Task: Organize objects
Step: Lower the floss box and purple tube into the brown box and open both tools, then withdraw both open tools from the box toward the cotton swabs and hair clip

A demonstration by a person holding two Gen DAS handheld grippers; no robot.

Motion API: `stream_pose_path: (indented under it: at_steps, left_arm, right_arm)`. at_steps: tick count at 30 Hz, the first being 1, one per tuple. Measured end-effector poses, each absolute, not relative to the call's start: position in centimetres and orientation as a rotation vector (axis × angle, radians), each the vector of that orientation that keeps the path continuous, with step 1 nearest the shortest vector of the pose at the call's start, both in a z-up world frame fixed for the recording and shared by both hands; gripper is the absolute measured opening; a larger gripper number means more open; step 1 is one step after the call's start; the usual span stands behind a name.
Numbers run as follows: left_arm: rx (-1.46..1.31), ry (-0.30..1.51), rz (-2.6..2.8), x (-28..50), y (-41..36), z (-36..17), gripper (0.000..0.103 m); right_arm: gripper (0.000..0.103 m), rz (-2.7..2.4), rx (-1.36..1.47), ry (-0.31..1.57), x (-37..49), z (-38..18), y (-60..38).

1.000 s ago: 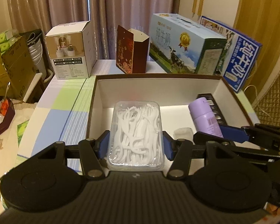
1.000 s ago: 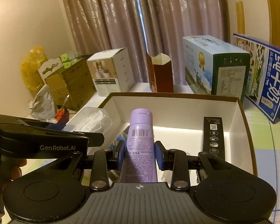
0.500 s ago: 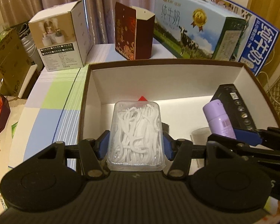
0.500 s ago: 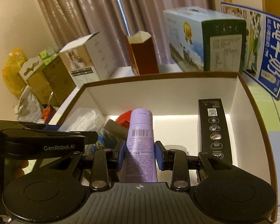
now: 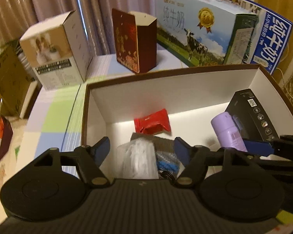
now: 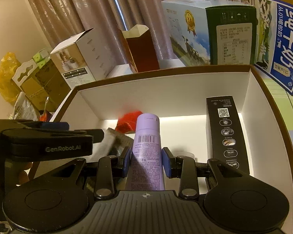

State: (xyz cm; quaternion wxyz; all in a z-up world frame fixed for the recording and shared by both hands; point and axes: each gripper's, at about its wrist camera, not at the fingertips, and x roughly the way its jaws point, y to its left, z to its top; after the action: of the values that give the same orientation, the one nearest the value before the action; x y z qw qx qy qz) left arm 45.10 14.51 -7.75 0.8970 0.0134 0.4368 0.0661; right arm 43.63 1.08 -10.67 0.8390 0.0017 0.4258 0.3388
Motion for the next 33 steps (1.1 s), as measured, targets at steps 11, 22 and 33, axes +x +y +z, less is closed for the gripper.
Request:
stream_pose_path:
  at_steps: [11, 22, 33]
  left_arm:
    - [0.008, 0.898, 0.144, 44.5, 15.1, -7.0, 0.069]
    - [-0.023, 0.871, 0.143, 42.4, 14.7, -5.5, 0.077]
    - [-0.047, 0.85, 0.124, 38.8, 13.1, -4.1, 0.084]
  right_arm:
    - [0.034, 0.733, 0.024, 0.833, 43.8, -9.6, 1.7]
    - [0.059, 0.717, -0.002, 0.809, 42.2, -8.8, -0.1]
    - [0.083, 0.668, 0.008, 0.79, 39.7, -7.4, -4.0]
